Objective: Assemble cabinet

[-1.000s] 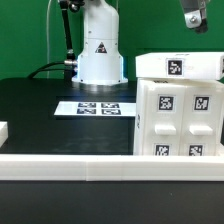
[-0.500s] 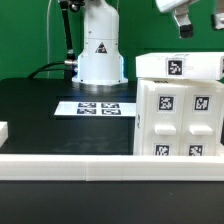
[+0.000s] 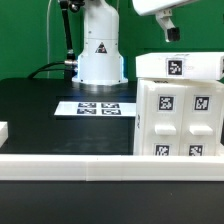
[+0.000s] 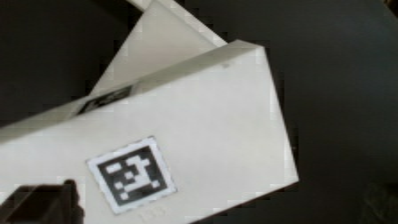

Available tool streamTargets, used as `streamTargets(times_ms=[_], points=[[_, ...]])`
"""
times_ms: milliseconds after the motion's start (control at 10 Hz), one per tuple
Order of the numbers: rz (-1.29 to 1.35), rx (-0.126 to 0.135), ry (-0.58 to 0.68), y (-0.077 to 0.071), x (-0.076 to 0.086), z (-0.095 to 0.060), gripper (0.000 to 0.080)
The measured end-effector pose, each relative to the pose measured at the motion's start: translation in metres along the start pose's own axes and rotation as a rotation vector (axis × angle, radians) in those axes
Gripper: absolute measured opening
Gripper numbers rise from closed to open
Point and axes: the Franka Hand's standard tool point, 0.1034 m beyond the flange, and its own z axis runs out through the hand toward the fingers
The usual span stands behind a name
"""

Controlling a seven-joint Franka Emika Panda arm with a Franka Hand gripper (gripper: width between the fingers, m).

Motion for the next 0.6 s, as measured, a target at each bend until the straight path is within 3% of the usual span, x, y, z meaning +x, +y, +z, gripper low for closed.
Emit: streamTargets(times_ms=[100, 600], points=[[-0.19, -0.029, 0.018, 0.0006, -0.0007, 0.0007, 0.0797], [-0.829, -0.061, 0.003, -0.002, -0.0066, 0.0017, 0.0797]])
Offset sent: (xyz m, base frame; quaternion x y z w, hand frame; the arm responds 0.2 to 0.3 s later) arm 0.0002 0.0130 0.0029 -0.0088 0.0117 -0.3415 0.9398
